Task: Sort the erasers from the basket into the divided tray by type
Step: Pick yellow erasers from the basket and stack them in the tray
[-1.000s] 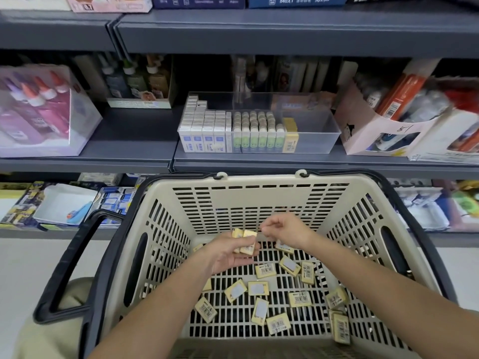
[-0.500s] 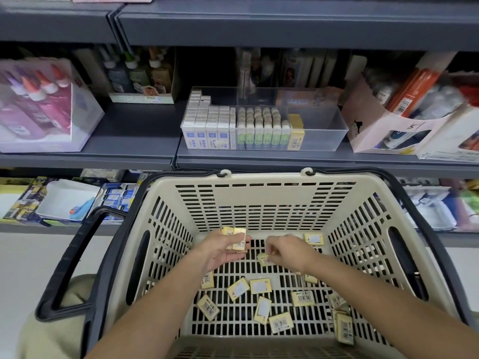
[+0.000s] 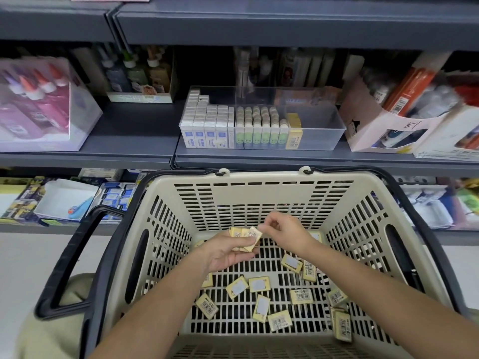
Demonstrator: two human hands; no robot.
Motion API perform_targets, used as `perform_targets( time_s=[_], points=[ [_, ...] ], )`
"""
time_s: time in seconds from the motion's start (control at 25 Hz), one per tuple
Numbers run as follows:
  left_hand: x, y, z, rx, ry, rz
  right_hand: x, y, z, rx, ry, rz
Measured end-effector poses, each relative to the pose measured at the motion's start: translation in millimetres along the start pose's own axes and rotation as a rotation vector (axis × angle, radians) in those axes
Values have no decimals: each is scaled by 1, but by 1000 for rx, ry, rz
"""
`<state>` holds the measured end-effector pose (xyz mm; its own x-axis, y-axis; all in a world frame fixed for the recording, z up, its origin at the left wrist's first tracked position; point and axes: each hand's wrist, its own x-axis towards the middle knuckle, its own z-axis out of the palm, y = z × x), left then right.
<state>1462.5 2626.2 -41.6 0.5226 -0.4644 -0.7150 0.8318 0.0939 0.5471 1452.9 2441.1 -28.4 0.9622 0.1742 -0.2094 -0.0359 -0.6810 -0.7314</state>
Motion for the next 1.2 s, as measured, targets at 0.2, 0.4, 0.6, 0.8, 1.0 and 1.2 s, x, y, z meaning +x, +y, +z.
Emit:
perform_targets(
  time_s=[0.2,0.4,0.6,0.8,1.0,1.2],
  points=[
    [2,-2,-9,14,81,-27,-30,21,36,-527,-488,-51],
    [0,-2,-7,38,99,-29,-32,23,54,-751,-543,-92],
    [-2,3,-3,86,145,17,-31,17,38,-612,-494,11],
    [-13,31,14,167,88,179,-13,-15,-23,-92,-229,32],
    [-34,59,36,255,57,336,-14,-40,-80,189,-107,-3],
    [-55,95,64,276,-10,538,-14,-64,-138,219,23,-121]
  ],
)
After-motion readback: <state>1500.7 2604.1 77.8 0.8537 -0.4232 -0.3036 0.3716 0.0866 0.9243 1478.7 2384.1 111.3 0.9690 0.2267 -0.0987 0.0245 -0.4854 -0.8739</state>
